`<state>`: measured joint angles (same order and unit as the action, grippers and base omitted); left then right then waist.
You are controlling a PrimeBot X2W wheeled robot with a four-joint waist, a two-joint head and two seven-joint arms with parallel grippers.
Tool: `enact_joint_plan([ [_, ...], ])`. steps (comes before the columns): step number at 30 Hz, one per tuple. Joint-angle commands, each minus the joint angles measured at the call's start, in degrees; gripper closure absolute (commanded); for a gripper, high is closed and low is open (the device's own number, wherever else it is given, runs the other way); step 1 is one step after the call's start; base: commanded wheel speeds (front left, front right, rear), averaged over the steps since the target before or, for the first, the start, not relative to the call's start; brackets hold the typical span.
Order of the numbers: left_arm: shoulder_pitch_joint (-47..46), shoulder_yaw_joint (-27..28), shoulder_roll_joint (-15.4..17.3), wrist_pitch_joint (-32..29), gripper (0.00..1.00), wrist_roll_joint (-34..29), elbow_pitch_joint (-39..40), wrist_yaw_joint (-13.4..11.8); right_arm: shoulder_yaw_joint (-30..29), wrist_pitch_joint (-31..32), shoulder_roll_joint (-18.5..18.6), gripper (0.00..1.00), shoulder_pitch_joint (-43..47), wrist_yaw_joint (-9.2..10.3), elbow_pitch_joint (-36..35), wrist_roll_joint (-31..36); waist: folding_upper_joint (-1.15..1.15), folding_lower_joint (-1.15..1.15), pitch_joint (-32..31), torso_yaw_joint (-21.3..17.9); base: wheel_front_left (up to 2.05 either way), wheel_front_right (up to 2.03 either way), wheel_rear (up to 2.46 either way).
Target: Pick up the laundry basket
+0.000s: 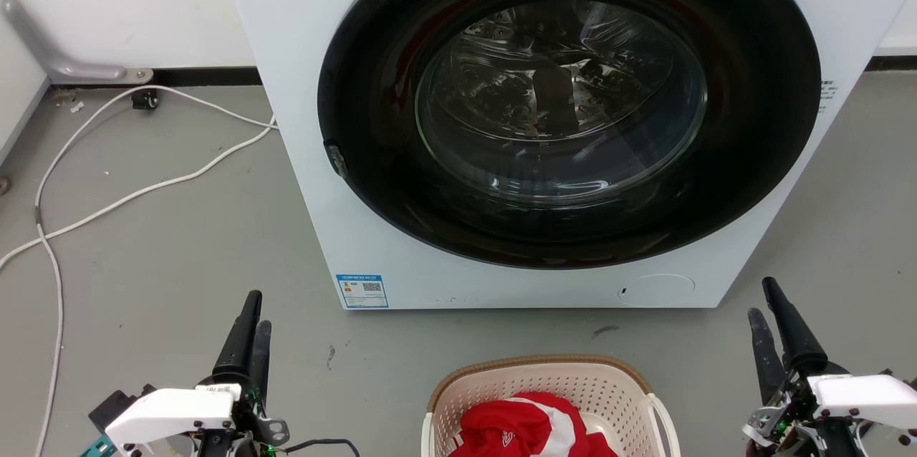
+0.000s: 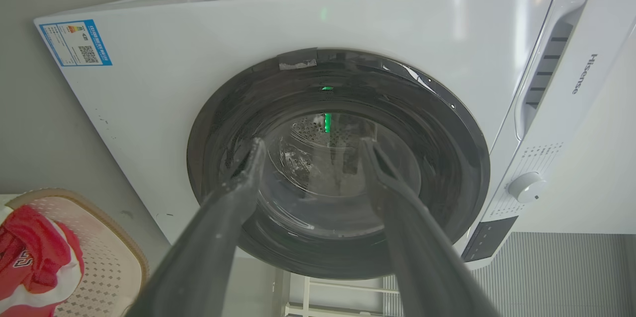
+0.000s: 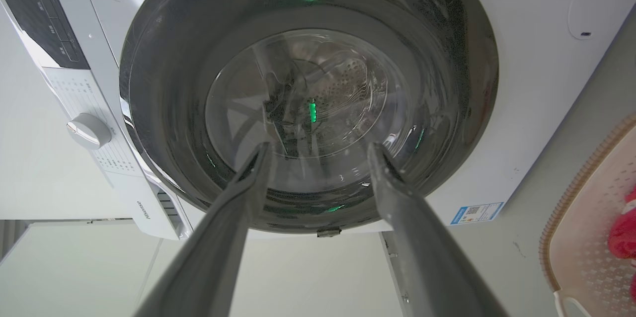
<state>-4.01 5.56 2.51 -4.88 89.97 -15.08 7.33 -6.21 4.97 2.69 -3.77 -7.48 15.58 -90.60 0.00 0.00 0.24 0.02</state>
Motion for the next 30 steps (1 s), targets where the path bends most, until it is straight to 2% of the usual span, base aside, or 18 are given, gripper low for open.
enact_joint_plan([
  [1, -1.0, -0.3, 0.2, 0.7, 0.0, -2.2, 1.5, 0.1, -0.2, -0.8, 0.1, 0.0, -0.8, -0.01, -1.4, 2.2, 0.0, 0.0, 0.0, 0.0, 0.0, 0.0, 0.0],
  [5, -1.0, -0.4, 0.2, 1.8, 0.0, -7.1, 2.4, -0.1, -0.5, -1.9, 0.1, 0.0, -0.6, -0.01, -2.3, 5.7, 0.0, 0.0, 0.1, 0.0, 0.0, 0.0, 0.0],
  [20, -0.5, -3.5, 0.2, 5.6, 0.0, -26.1, 6.0, -4.0, 2.4, -5.6, 0.1, 0.0, 0.6, -0.01, -8.9, 29.8, 0.0, 0.0, 0.5, 0.0, 0.0, 0.0, 0.0],
  [30, -0.2, -5.0, 0.3, 7.7, 0.0, -35.9, 6.9, -5.3, 3.9, -7.8, 0.2, 0.0, 1.7, -0.01, -10.8, 43.0, 0.0, 0.0, 0.6, 0.1, 0.0, 0.0, 0.0],
])
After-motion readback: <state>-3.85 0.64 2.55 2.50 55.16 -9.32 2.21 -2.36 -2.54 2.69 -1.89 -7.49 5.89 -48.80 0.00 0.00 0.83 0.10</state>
